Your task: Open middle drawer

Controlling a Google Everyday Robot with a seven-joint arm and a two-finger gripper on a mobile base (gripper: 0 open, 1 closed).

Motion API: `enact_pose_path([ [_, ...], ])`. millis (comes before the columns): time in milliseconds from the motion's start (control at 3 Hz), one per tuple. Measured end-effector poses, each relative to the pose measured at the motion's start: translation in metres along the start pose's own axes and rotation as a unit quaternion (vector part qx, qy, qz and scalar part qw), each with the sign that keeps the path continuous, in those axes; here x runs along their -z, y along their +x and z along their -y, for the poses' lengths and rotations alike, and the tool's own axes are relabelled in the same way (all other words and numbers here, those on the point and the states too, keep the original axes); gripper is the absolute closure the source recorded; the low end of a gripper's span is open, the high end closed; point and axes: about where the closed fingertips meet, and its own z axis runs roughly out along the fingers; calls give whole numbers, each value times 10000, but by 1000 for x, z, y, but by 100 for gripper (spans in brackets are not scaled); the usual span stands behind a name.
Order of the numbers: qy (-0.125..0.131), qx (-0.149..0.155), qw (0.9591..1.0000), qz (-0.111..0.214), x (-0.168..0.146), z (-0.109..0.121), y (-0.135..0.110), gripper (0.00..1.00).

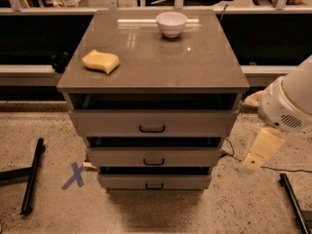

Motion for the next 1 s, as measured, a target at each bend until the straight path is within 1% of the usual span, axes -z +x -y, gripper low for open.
enact_pose_path([
  [333,13,11,10000,-5,2,0,-1,0],
  [667,-66,68,10000,7,-19,2,8,0],
  [1000,-155,325,9994,8,-60,1,25,0],
])
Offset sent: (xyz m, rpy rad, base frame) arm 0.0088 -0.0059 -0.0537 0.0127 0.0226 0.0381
